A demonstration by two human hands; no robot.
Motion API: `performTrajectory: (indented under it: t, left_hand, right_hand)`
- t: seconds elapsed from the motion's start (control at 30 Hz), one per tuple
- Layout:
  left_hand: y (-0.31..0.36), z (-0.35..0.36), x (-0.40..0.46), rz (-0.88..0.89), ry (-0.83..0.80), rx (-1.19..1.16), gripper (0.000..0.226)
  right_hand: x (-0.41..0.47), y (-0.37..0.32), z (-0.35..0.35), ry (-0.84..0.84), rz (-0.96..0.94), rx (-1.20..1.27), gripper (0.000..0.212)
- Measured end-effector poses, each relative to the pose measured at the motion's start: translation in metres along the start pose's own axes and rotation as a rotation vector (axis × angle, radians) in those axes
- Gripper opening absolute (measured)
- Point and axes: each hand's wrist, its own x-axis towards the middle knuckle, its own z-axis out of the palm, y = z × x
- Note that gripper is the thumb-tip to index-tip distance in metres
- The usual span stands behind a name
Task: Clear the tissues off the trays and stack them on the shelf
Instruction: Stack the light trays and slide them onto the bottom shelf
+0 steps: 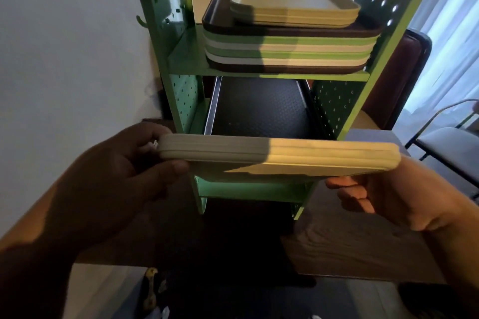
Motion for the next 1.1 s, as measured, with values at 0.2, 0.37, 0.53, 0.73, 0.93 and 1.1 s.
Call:
performTrajectory:
  t: [0.2,0.37,0.53,0.73,0.93,1.1]
  left_hand:
    - [-0.048,0.042,-0.008,-0.123,-0.044,0.018,0.034]
    - [-0.111,0.103,-0.014,-0.338,-0.001,0.084,0.029]
    - [-0.159,0.145,0.0,-0.4,-0.067,0.096,0.025]
    - [-0.187,0.17,0.022,-0.418,-0.125,0.232,0.024]
    - [-0.194,0.177,0.045,-0.438,-0.081,0.331,0.026]
    - [-0.189,0.182,0.055,-0.401,-0.095,0.373,0.026]
  right_hand:
    - [0.027,0.064,0.014,0.249,-0.044,0.334,0.026]
    - [0.052,0.117,0.012,0.373,0.073,0.464,0.034]
    - [0.076,0.15,0.007,0.46,0.197,0.148,0.022]
    - [0.102,0.159,-0.001,0.484,0.225,-0.098,0.028]
    - [0.115,0.157,-0.001,0.486,0.178,-0.298,0.032]
    - [0.124,0.145,-0.005,0.516,0.221,-0.252,0.036]
